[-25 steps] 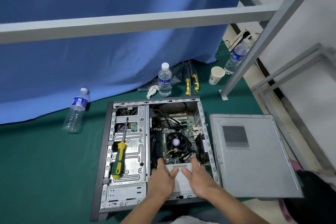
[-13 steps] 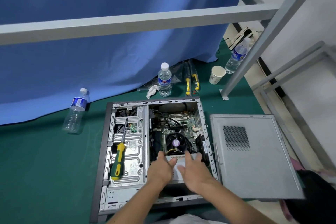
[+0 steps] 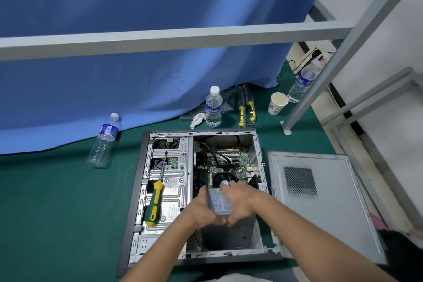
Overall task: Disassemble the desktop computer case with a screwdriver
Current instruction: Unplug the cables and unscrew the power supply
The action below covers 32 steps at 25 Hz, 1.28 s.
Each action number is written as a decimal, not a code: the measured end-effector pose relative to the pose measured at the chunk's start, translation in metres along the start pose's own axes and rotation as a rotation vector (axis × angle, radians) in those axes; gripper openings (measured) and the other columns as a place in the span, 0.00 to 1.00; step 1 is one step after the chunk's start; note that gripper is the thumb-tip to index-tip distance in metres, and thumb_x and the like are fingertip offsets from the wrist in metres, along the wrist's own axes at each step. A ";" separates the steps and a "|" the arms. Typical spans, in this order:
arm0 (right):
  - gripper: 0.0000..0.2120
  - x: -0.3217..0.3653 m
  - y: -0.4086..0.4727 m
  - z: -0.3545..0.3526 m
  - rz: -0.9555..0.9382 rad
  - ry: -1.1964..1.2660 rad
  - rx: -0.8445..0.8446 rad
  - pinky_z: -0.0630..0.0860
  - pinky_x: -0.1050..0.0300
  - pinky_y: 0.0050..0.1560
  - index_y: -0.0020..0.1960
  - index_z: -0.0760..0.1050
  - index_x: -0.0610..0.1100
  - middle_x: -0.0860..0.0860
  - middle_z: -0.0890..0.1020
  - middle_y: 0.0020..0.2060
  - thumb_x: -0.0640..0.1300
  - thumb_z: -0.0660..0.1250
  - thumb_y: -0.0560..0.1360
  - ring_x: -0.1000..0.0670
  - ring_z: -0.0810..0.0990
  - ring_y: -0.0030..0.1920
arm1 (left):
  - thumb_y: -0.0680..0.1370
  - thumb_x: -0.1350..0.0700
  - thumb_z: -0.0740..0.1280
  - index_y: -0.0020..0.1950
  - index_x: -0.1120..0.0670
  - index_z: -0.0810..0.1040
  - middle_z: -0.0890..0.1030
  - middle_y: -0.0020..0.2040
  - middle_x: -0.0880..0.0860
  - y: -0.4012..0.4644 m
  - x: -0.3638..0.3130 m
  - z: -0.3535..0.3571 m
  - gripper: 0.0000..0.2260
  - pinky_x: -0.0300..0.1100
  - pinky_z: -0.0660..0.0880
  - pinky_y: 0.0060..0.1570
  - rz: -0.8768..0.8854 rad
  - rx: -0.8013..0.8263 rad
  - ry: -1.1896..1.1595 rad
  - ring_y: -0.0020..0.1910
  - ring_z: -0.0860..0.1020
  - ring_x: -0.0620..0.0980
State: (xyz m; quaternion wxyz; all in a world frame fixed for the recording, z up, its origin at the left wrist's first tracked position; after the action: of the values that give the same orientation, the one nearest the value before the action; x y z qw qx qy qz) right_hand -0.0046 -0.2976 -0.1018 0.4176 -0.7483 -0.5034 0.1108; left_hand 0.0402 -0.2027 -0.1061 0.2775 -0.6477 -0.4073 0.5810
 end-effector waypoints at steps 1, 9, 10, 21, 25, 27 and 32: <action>0.39 0.000 0.001 -0.002 -0.001 0.004 0.005 0.75 0.48 0.58 0.65 0.63 0.48 0.49 0.71 0.51 0.56 0.80 0.62 0.47 0.72 0.54 | 0.68 0.65 0.77 0.80 0.54 0.38 0.72 0.53 0.44 -0.001 0.000 -0.002 0.55 0.40 0.75 0.57 0.018 -0.009 0.021 0.57 0.72 0.47; 0.39 0.009 -0.014 -0.016 -0.065 -0.149 -0.001 0.76 0.49 0.54 0.62 0.65 0.47 0.49 0.73 0.50 0.58 0.80 0.60 0.48 0.72 0.50 | 0.64 0.61 0.81 0.73 0.55 0.63 0.77 0.58 0.47 -0.016 -0.005 -0.021 0.42 0.35 0.75 0.52 0.219 -0.217 0.052 0.57 0.76 0.46; 0.38 0.013 -0.019 -0.025 -0.076 -0.173 -0.012 0.76 0.48 0.54 0.61 0.65 0.47 0.50 0.73 0.49 0.59 0.80 0.59 0.48 0.73 0.49 | 0.63 0.62 0.81 0.70 0.55 0.67 0.78 0.56 0.46 -0.019 -0.008 -0.025 0.39 0.36 0.76 0.51 0.245 -0.215 0.015 0.56 0.77 0.46; 0.40 0.023 -0.103 -0.146 -0.115 -0.279 -0.283 0.75 0.49 0.49 0.60 0.66 0.49 0.53 0.71 0.47 0.69 0.72 0.57 0.49 0.71 0.49 | 0.57 0.52 0.84 0.74 0.48 0.65 0.73 0.67 0.49 -0.055 -0.022 -0.062 0.49 0.48 0.76 0.62 0.505 -0.277 -0.517 0.62 0.76 0.46; 0.47 -0.002 -0.128 -0.163 -0.079 -0.304 -0.352 0.75 0.48 0.53 0.68 0.62 0.51 0.56 0.70 0.50 0.71 0.70 0.55 0.51 0.69 0.51 | 0.56 0.48 0.84 0.79 0.51 0.55 0.66 0.74 0.51 -0.038 -0.013 -0.028 0.59 0.50 0.66 0.71 0.350 -0.176 -0.489 0.71 0.67 0.50; 0.51 -0.019 -0.137 -0.163 -0.053 -0.279 -0.374 0.75 0.49 0.55 0.72 0.58 0.52 0.56 0.70 0.52 0.70 0.70 0.55 0.51 0.69 0.53 | 0.58 0.51 0.83 0.79 0.53 0.54 0.66 0.75 0.54 -0.030 -0.020 -0.010 0.57 0.49 0.67 0.71 0.326 -0.080 -0.550 0.71 0.68 0.51; 0.51 -0.051 -0.148 -0.138 -0.018 -0.168 -0.402 0.73 0.52 0.58 0.74 0.57 0.52 0.56 0.69 0.55 0.66 0.72 0.56 0.53 0.68 0.56 | 0.70 0.63 0.78 0.78 0.59 0.54 0.76 0.66 0.62 -0.007 -0.018 0.001 0.44 0.49 0.65 0.72 0.178 -0.106 -1.157 0.64 0.76 0.55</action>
State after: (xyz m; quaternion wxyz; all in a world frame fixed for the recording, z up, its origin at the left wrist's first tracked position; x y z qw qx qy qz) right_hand -0.0449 -0.3904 0.0806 0.2176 -0.8002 -0.5549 0.0665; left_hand 0.0376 -0.2141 -0.0907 -0.0724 -0.2700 -0.4650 0.8400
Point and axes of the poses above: each hand's wrist, its own y-axis towards the middle knuckle, its own z-axis out of the palm, x = y × z, the point moved 10 cm from there along y, towards the middle knuckle
